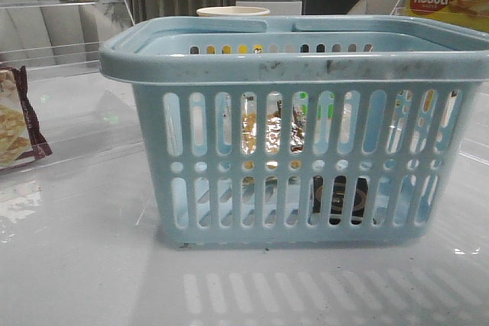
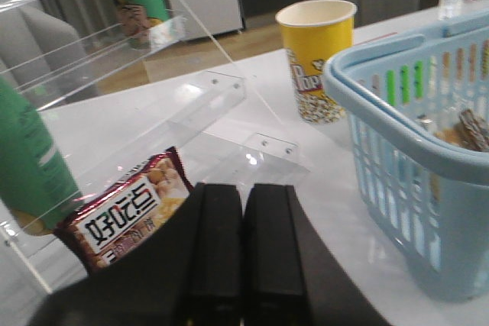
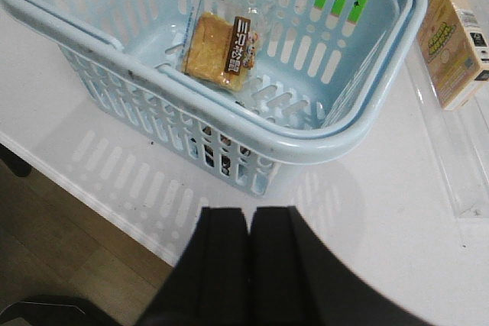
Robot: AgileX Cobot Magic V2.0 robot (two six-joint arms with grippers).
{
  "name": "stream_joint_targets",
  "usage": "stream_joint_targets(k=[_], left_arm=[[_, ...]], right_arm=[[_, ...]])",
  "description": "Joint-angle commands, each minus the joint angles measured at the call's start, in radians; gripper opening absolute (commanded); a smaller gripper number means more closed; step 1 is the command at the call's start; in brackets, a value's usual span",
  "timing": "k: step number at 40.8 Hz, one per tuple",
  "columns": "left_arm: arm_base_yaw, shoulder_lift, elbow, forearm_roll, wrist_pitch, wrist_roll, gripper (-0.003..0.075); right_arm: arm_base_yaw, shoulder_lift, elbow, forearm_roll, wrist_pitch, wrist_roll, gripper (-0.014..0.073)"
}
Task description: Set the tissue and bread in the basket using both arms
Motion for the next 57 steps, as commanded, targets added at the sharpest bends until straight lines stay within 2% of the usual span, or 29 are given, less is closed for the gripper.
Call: stream_joint_targets(k=[1, 9, 15, 23, 57], left_arm=[[0.068, -0.070, 0.084, -0.039, -0.213, -0.002, 0.0091], [0.183, -0.195, 0.252, -0.155, -0.271, -0.002, 0.0091], [0.238, -0.255, 0.315, -0.165, -0.276, -0.002, 0.0091], [0.241, -0.329, 0.366, -0.159, -0.296, -0.002, 0.0091], [0.239, -0.326, 0.364, -0.159, -0.318, -0.002, 0.0091]], right_arm=[[0.000, 0.002, -0.026, -0.010, -0.072, -0.007, 0.0055], [0.000, 0.002, -0.026, -0.010, -0.072, -0.007, 0.0055], [0.000, 0.002, -0.026, -0.010, -0.072, -0.007, 0.0055], [0.000, 0.002, -0.026, -0.010, -0.072, -0.007, 0.0055], [0.000, 0.002, -0.026, -0.010, -0.073, -0.007, 0.0055]])
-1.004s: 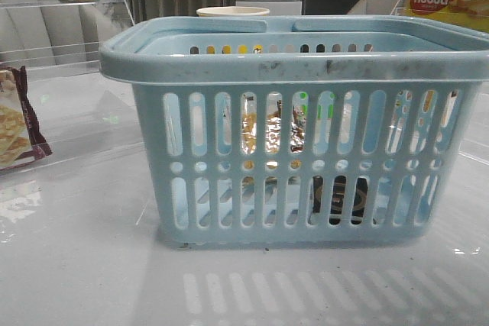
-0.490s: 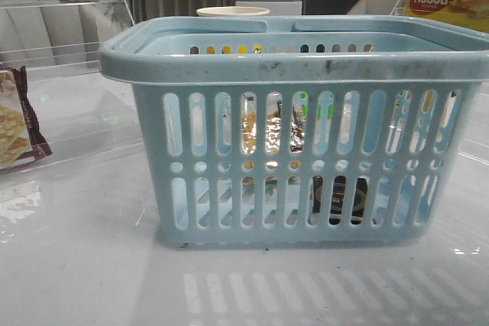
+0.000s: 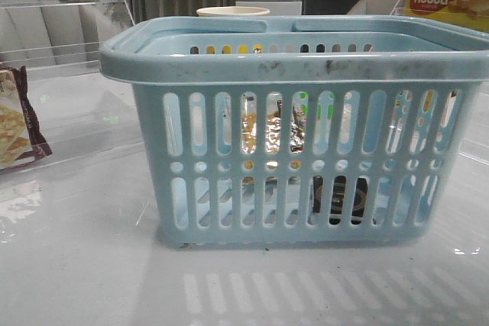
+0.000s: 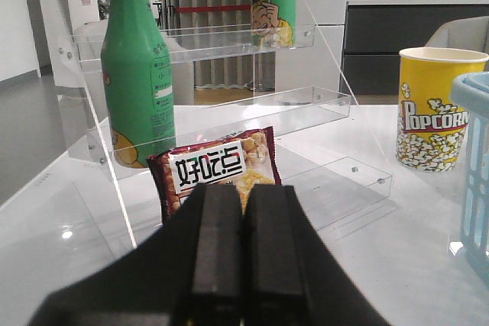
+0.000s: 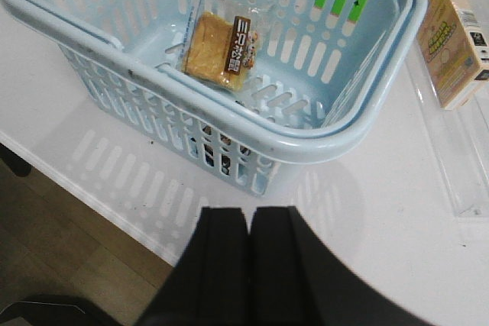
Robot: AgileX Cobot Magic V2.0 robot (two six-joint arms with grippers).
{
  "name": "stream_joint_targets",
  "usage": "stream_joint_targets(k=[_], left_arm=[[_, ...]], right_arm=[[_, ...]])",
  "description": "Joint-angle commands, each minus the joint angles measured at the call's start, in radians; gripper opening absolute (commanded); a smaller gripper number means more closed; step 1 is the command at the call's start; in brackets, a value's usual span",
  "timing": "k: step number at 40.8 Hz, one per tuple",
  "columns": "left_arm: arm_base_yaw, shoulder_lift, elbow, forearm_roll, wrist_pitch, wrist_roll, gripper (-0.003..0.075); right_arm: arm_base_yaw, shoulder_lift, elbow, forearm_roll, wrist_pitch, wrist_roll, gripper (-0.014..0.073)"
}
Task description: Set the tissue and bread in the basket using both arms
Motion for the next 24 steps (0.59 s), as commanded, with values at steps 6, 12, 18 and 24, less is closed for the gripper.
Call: stream_joint_targets(k=[6, 12, 18, 24], left_arm=[[-0.002, -0.018, -0.001, -0.009, -0.089, -0.002, 0.0091], [-0.002, -0.018, -0.001, -0.009, -0.089, -0.002, 0.0091], [-0.002, -0.018, -0.001, -0.009, -0.089, -0.002, 0.0091], [-0.002, -0.018, -0.001, -0.009, -0.089, -0.002, 0.0091]], right_arm=[[0.000, 0.002, -0.026, -0.010, -0.073, -0.007, 0.0055], [0.002, -0.012, -0.018, -0.010, -0.077, -0.007, 0.0055], [-0.068, -0.076, 0.050, -0.003, -0.163, -0.007, 0.0055], [-0.204, -0.189, 0.220, 0.032, -0.389, -0.007, 0.0055]])
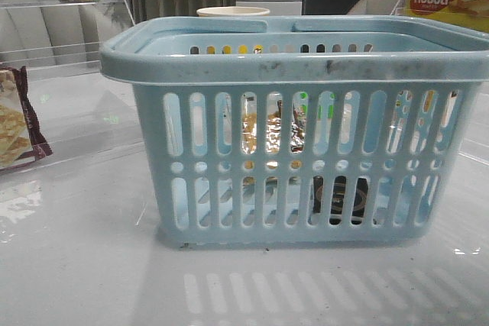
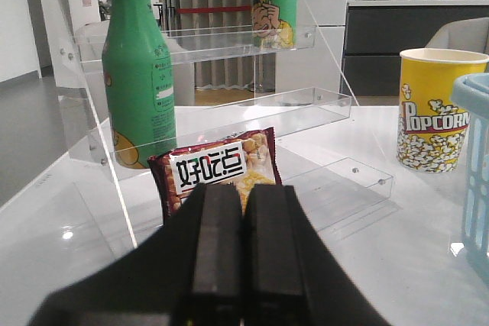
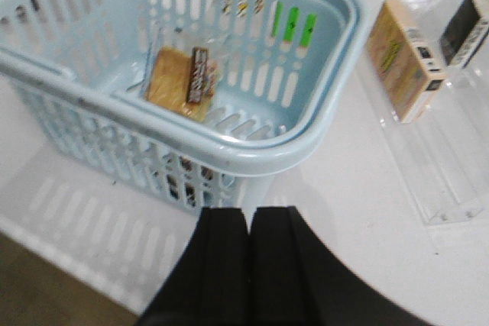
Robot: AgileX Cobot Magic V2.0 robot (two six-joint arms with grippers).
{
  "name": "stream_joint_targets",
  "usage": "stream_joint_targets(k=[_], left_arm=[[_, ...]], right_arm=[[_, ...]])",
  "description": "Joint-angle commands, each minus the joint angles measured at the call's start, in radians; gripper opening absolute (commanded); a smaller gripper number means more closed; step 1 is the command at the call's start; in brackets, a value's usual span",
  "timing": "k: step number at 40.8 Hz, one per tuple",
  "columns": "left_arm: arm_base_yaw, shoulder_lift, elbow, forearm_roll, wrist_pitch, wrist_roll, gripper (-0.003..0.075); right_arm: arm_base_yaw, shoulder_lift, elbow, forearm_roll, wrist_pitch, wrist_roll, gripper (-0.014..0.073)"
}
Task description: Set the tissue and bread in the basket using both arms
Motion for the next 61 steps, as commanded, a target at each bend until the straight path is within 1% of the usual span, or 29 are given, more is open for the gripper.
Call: stream_joint_targets(k=[1, 6, 11, 14, 17, 22, 24, 28, 44, 52, 61], left_arm=[[-0.002, -0.018, -0.001, -0.009, -0.087, -0.002, 0.0091], [-0.002, -0.018, -0.001, -0.009, -0.087, -0.002, 0.0091], [-0.002, -0.018, -0.001, -0.009, -0.087, -0.002, 0.0091], [-0.002, -0.018, -0.001, -0.009, -0.087, -0.002, 0.0091], [-0.002, -0.018, -0.001, -0.009, -0.087, -0.002, 0.0091], [-0.002, -0.018, -0.001, -0.009, -0.087, -0.002, 0.0091], [-0.002, -0.018, -0.001, -0.009, -0.087, -0.002, 0.0091], [-0.002, -0.018, -0.001, -0.009, -0.087, -0.002, 0.0091], [-0.002, -0.018, -0.001, -0.009, -0.087, -0.002, 0.0091], [-0.002, -0.018, -0.001, -0.009, -0.087, -0.002, 0.0091], [-0.002, -0.018, -0.001, -0.009, -0.087, -0.002, 0.0091]], right_arm=[[-0.091, -0.078, 0.080, 0.014, -0.244, -0.007, 0.0055], [-0.193, -0.213, 0.262, 0.018, -0.471, -0.007, 0.0055], [-0.263, -0.330, 0.427, 0.018, -0.653, -0.007, 0.0055], [-0.296, -0.396, 0.516, 0.018, -0.725, -0.007, 0.0055], [-0.318, -0.443, 0.588, 0.018, -0.764, -0.007, 0.0055], [-0.344, -0.483, 0.671, 0.018, -0.804, -0.007, 0.0055], [-0.350, -0.481, 0.666, 0.018, -0.759, -0.007, 0.0055], [-0.357, -0.481, 0.668, 0.018, -0.739, -0.007, 0.0055], [-0.356, -0.481, 0.668, 0.018, -0.739, -0.007, 0.0055], [-0.333, -0.481, 0.668, 0.097, -0.754, -0.004, 0.0055], [-0.332, -0.481, 0.668, 0.102, -0.752, -0.004, 0.0055]])
